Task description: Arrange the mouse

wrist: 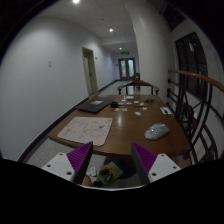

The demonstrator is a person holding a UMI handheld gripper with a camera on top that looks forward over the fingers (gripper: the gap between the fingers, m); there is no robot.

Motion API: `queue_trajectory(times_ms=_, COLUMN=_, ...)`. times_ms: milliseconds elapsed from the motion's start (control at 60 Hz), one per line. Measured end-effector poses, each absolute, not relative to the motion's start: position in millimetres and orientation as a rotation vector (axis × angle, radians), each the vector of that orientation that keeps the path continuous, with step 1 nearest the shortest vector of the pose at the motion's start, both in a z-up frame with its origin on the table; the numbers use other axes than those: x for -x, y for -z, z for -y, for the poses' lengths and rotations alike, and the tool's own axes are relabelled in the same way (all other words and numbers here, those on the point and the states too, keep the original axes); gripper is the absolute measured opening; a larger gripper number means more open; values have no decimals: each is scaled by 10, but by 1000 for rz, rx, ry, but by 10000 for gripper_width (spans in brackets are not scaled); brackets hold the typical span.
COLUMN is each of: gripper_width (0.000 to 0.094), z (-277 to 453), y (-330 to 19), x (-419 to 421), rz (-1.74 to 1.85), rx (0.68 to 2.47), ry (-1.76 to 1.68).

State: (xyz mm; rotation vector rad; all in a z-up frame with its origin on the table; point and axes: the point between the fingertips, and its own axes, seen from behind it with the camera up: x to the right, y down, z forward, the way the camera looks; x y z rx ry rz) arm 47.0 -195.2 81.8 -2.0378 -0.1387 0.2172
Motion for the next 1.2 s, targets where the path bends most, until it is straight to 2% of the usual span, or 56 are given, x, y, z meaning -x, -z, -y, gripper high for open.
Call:
queue_trajectory(times_ms=133, gripper_width=779, z=1780, y=-744, x=-817, rz=108, rx=2046, ry=-116)
queue_trajectory(times_ms=267, gripper_width=779, z=1169, y=-298, x=-1413, rz=56, rx=2116, ry=3)
queue_trajectory(times_ms=500, gripper_width=785, z=582, y=176, x=-1775, rz=-65, rx=2202, ry=16)
queue_trajectory(times_ms=783, gripper_width=779, z=-297, y=187, x=-2071, rz=-127, rx=2225, ry=47)
queue_trajectory(times_ms=833, gripper_width=742, z=-404, y=195, x=-2129, rz=-131, rx=2236, ry=73)
queue_trajectory(times_ms=850, gripper_width=705, z=-437, y=191, x=-2143, rz=-131, rx=2231, ry=80)
queue_trajectory(times_ms=883, gripper_width=560, z=-481, y=193, x=-2133, rz=-125, rx=2221, ry=75)
queue_trajectory(times_ms=950, gripper_width=424, z=-483, y=201, x=-2099, rz=-141, rx=2222, ry=32)
queue_trajectory(times_ms=967, gripper_width=433, z=-482, y=199, x=-2099, rz=-152, rx=2224, ry=22)
queue_trajectory(times_ms=983, gripper_width=375, z=-477, y=186, x=-2107, rz=-163, rx=2222, ry=14)
queue_trajectory(times_ms=1067, gripper_width=345, z=-368, y=-33, x=-2155, rz=-241, rx=2179, ry=-15)
queue_trajectory(times_ms=1200, gripper_width=348, z=-174, y=-1113, x=-1511, rz=-130, rx=1982, ry=-58)
